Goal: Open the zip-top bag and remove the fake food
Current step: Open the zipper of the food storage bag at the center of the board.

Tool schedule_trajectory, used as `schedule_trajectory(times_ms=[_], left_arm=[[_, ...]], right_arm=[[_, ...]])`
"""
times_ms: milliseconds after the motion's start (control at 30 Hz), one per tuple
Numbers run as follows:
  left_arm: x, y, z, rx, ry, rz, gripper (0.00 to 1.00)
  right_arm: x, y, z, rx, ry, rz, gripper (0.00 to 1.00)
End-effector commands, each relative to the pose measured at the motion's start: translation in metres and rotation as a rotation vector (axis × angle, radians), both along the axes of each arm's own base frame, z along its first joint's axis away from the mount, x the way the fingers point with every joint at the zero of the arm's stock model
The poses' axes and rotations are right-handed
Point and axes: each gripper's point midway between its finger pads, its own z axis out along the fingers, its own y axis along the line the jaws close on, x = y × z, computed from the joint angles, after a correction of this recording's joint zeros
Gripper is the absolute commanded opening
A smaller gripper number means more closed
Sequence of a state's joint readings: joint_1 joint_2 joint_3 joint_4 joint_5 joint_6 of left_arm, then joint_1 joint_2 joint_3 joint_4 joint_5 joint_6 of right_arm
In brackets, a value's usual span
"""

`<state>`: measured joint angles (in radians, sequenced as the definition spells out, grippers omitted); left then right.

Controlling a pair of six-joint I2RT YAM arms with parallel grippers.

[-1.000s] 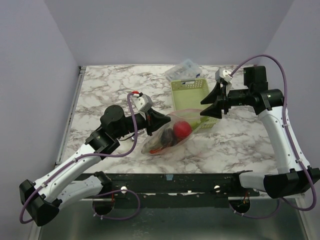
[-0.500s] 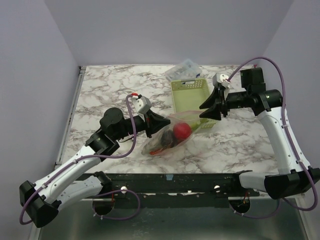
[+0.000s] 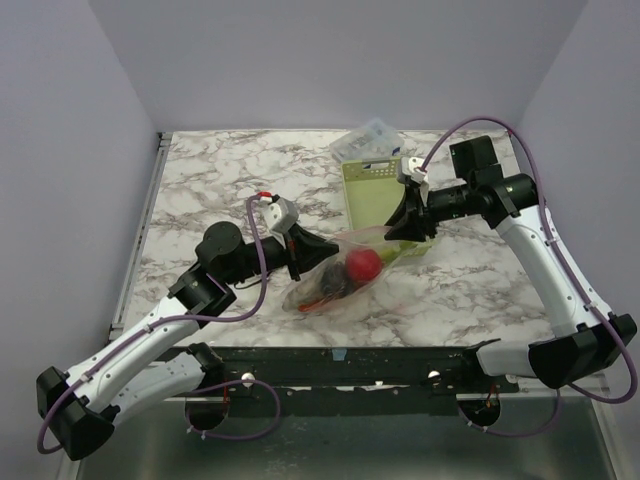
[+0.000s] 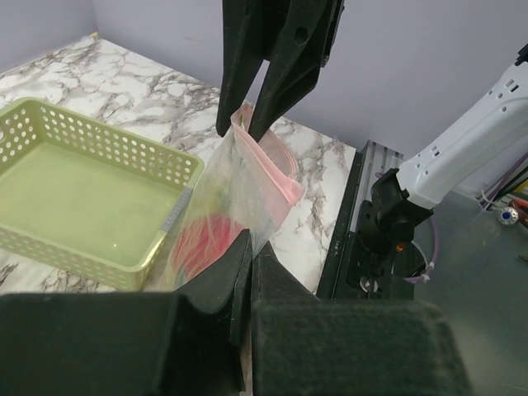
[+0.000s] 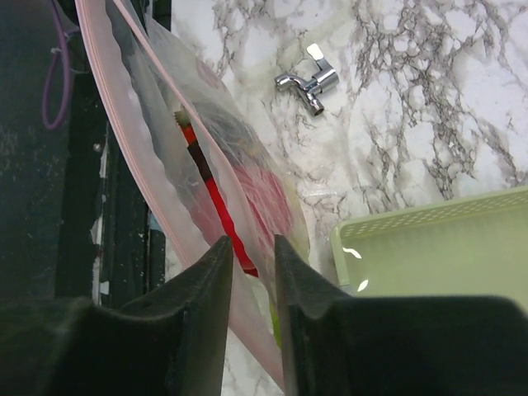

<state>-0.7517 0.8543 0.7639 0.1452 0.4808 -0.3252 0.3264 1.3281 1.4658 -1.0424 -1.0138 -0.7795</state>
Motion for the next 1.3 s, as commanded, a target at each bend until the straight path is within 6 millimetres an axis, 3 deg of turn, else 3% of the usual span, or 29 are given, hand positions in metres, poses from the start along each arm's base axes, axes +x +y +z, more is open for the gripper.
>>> schedule_trajectory(times_ms=[0, 200, 467, 700, 800, 1000, 1167, 1267], left_arm=[[-0.008, 0.003, 0.010, -0.047, -0.029, -0.025, 0.00], [-0.010, 0.005, 0.007, -0.051, -0.017, -0.023, 0.00], [-0.016, 0.006, 0.002, -0.067, 0.050, -0.034, 0.02], [-0.028, 0.012, -0.001, -0.080, 0.118, -0.053, 0.59], [-0.033, 0.017, -0.001, -0.090, 0.159, -0.050, 0.78], [-0.038, 0.031, 0.011, -0.072, 0.225, -0.017, 0.98], [-0.039, 0.045, 0.034, -0.041, 0.174, 0.030, 0.99], [-0.029, 0.059, 0.039, 0.032, 0.141, 0.128, 0.99]], right_arm=[[0.001, 0.001, -0.004, -0.026, -0.003, 0.001, 0.25], [-0.003, 0.003, -0.005, -0.024, 0.010, 0.016, 0.00], [-0.003, 0.007, 0.009, -0.002, -0.013, 0.017, 0.00], [0.001, 0.014, 0.012, -0.019, -0.029, 0.026, 0.00], [0.003, 0.017, 0.012, -0.019, -0.024, 0.029, 0.00], [0.011, 0.020, 0.016, -0.027, -0.042, 0.020, 0.00], [0.019, 0.025, 0.028, -0.013, -0.055, 0.021, 0.00], [0.019, 0.028, 0.034, -0.001, -0.057, 0.032, 0.00]])
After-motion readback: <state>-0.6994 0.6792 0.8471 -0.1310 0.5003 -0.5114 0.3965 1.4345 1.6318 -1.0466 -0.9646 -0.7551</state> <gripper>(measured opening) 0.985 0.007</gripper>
